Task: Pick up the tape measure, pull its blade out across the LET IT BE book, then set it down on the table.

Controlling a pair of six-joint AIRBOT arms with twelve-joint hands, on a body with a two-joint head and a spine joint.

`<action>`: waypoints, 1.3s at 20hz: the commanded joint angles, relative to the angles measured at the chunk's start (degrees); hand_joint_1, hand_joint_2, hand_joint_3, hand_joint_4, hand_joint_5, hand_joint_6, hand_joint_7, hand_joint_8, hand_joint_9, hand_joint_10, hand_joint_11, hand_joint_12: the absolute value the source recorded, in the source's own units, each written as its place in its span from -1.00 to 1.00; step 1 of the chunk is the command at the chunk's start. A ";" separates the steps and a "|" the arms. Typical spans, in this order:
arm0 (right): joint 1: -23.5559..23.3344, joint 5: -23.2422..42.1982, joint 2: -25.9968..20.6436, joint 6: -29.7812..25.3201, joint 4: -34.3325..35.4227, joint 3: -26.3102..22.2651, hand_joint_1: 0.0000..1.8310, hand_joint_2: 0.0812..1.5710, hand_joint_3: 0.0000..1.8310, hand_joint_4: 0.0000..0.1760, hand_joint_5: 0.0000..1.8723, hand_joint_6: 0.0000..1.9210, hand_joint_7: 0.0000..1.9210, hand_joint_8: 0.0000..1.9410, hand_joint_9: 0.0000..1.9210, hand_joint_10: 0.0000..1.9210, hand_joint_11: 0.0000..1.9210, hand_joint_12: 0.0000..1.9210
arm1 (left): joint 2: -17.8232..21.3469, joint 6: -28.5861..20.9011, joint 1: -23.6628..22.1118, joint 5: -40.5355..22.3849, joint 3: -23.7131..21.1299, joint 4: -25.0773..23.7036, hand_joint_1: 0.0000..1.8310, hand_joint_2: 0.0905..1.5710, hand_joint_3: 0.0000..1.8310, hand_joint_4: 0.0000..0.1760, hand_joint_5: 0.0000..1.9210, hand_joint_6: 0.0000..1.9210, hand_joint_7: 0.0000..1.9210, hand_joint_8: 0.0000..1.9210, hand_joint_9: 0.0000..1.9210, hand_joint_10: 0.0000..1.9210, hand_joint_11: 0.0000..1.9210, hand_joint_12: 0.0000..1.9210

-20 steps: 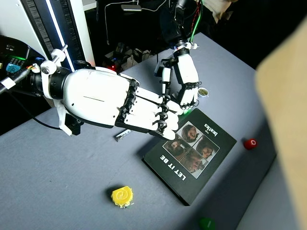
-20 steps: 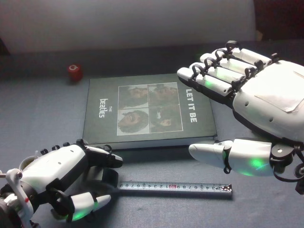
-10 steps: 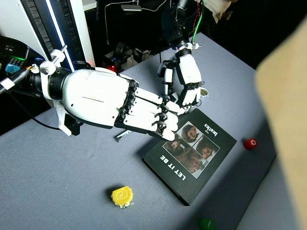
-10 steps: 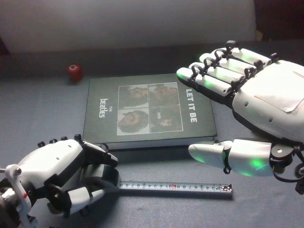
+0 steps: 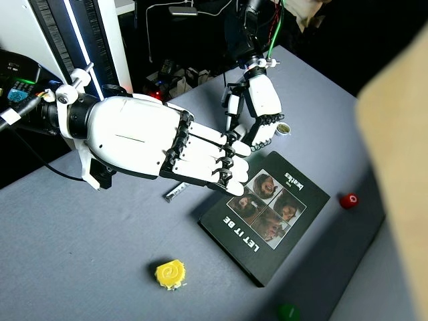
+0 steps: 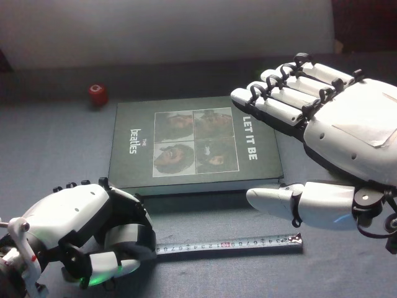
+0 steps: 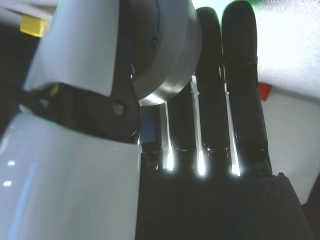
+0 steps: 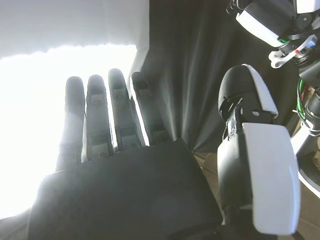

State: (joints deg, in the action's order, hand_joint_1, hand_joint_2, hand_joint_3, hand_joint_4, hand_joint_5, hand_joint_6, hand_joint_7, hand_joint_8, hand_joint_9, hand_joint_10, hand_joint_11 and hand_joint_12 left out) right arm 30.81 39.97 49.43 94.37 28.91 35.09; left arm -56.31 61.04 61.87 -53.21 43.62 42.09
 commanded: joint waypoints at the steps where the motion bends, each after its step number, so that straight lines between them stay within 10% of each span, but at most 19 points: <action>1: -0.93 6.07 -0.09 -0.87 -2.66 -0.31 -0.89 0.40 -1.00 -1.00 -0.91 -1.00 -0.85 -1.00 -0.90 -1.00 -1.00 -0.63 | -0.45 -0.46 -0.86 -5.04 -0.01 -2.71 0.51 0.33 -1.00 -1.00 0.15 -0.37 0.13 -0.11 -0.04 0.24 -0.13 0.05; 10: -0.74 9.16 -1.26 -0.36 -2.76 -1.65 -0.85 0.40 -1.00 -1.00 -0.90 -1.00 -0.84 -1.00 -0.90 -1.00 -1.00 -0.61 | 2.91 -1.36 -8.62 1.27 -0.80 -1.40 0.52 0.32 -1.00 -1.00 0.17 -0.39 0.13 -0.15 -0.03 0.24 -0.09 0.07; 15: -3.08 7.15 -4.21 4.47 -2.07 -4.94 -0.37 0.31 -1.00 -1.00 -0.83 -0.98 -0.82 -1.00 -0.85 -0.99 -1.00 -0.44 | 5.77 0.49 -12.75 5.71 -0.75 0.15 0.52 0.33 -1.00 -1.00 0.14 -0.36 0.14 -0.13 -0.04 0.25 -0.12 0.08; 21: -17.07 -5.24 -1.75 24.80 24.00 -3.32 -0.05 0.39 -1.00 -1.00 -0.49 -0.95 -0.43 -0.96 -0.47 -0.92 -0.93 0.18 | 7.93 5.30 -22.17 11.86 -0.37 8.11 0.52 0.32 -1.00 -1.00 0.16 -0.39 0.15 -0.15 -0.03 0.24 -0.12 0.08; 26: -20.69 -14.04 1.82 28.02 28.57 3.00 0.05 0.43 -1.00 -1.00 -0.29 -0.96 -0.23 -0.97 -0.29 -0.89 -0.81 0.31 | 7.41 5.35 -25.87 14.02 0.86 11.61 0.52 0.32 -1.00 -1.00 0.19 -0.42 0.14 -0.14 -0.04 0.23 -0.12 0.11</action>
State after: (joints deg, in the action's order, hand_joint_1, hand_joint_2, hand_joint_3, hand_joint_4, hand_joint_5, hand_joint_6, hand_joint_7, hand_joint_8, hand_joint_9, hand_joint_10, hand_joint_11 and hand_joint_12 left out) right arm 11.14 23.92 51.55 122.76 59.64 38.52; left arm -48.82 67.31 36.82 -35.24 44.53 56.18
